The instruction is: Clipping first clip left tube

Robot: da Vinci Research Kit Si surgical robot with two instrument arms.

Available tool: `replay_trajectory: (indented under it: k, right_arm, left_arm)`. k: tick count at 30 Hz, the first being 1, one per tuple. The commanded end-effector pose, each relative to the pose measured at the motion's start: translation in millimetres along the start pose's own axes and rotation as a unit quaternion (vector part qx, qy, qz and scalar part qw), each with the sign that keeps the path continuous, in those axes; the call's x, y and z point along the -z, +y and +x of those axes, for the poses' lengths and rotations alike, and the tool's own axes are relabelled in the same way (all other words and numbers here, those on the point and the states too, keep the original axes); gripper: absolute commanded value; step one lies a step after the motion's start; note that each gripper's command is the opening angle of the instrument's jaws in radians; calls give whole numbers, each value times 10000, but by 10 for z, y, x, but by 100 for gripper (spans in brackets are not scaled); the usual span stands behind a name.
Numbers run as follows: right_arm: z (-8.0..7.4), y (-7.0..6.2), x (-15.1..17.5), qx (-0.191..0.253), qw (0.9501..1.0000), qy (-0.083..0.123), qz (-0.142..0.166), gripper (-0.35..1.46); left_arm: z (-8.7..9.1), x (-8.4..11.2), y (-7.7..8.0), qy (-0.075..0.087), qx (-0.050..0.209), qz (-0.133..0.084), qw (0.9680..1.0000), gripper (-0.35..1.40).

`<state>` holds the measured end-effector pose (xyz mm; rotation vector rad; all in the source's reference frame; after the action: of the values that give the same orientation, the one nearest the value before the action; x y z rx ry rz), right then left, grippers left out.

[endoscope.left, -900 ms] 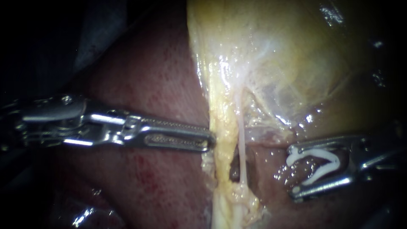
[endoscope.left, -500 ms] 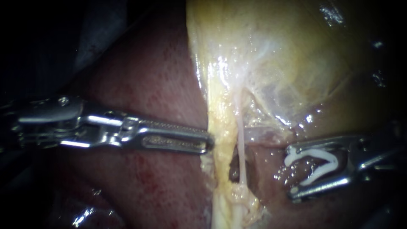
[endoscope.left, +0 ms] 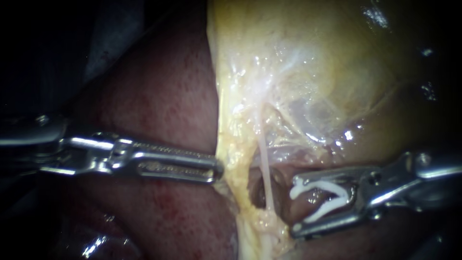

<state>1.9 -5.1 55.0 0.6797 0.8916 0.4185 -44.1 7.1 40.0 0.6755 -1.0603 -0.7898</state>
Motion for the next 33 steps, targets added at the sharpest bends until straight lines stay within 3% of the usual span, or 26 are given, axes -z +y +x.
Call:
replay_trajectory:
  k: [1,11,26,33]
  right_arm:
    - [-3,0,-7,41,10000,-2,-19,55]
    - [-14,1,-51,-1,9999,15,-140,57]
    - [-26,18,-69,0,9998,16,-186,57]
    - [-26,18,-83,12,9999,-30,-119,57]
  left_arm:
    - [0,0,-2,2,-7,-3,10000,-35]
    - [-1,2,-14,3,-5,2,10000,-35]
    - [-2,9,-22,7,-1,20,10000,-35]
    - [-3,10,-23,8,1,22,10000,-35]
